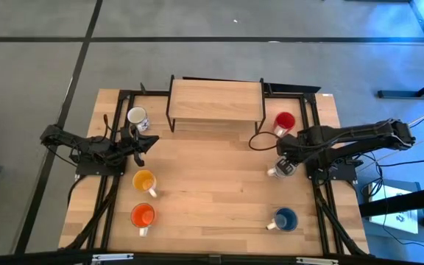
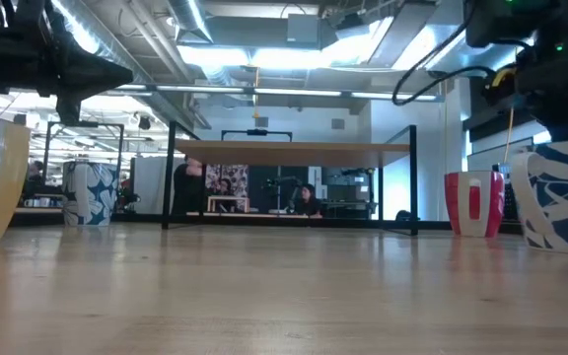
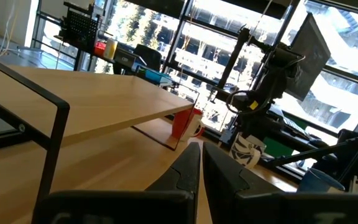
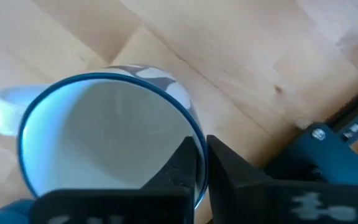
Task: Place coffee mugs
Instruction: Put the blue patterned mug on the shelf
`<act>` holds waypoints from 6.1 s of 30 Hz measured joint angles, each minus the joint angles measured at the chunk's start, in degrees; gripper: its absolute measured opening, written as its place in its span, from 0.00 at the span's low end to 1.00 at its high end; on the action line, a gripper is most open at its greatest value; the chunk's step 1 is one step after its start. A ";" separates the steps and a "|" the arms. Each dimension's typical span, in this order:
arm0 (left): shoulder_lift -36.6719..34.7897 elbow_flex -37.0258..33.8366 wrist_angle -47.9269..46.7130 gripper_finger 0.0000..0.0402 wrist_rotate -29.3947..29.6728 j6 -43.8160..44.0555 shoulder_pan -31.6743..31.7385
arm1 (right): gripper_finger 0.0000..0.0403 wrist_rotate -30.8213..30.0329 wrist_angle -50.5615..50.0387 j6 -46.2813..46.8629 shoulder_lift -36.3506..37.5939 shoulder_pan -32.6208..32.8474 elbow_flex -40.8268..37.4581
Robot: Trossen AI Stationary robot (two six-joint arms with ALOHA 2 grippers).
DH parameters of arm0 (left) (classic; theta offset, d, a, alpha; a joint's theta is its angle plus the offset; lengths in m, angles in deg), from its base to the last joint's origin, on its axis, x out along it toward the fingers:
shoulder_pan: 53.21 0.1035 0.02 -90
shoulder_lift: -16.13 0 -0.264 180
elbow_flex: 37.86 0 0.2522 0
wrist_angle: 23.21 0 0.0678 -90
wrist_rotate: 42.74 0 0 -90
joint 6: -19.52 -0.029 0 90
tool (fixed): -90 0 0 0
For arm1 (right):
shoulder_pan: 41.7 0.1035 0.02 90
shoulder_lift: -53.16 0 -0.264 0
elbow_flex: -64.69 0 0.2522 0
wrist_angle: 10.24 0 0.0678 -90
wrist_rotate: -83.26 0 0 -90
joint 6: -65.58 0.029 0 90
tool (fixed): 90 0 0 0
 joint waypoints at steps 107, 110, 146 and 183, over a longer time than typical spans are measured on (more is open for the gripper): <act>0.00 0.00 0.00 0.03 -0.02 -0.04 0.00 | 0.41 3.91 -0.80 -47.65 -34.71 5.84 43.91; -0.01 0.00 0.00 0.03 -0.02 -0.04 -0.02 | 0.41 1.46 2.87 -45.14 -34.71 8.65 40.59; -0.02 0.00 -0.08 0.03 0.00 -0.04 0.00 | 0.04 0.65 19.97 -43.29 -34.84 8.94 22.94; -0.02 0.00 -0.04 0.03 0.19 -1.09 -0.02 | 0.01 -3.82 -5.77 -79.70 -35.07 -32.13 64.95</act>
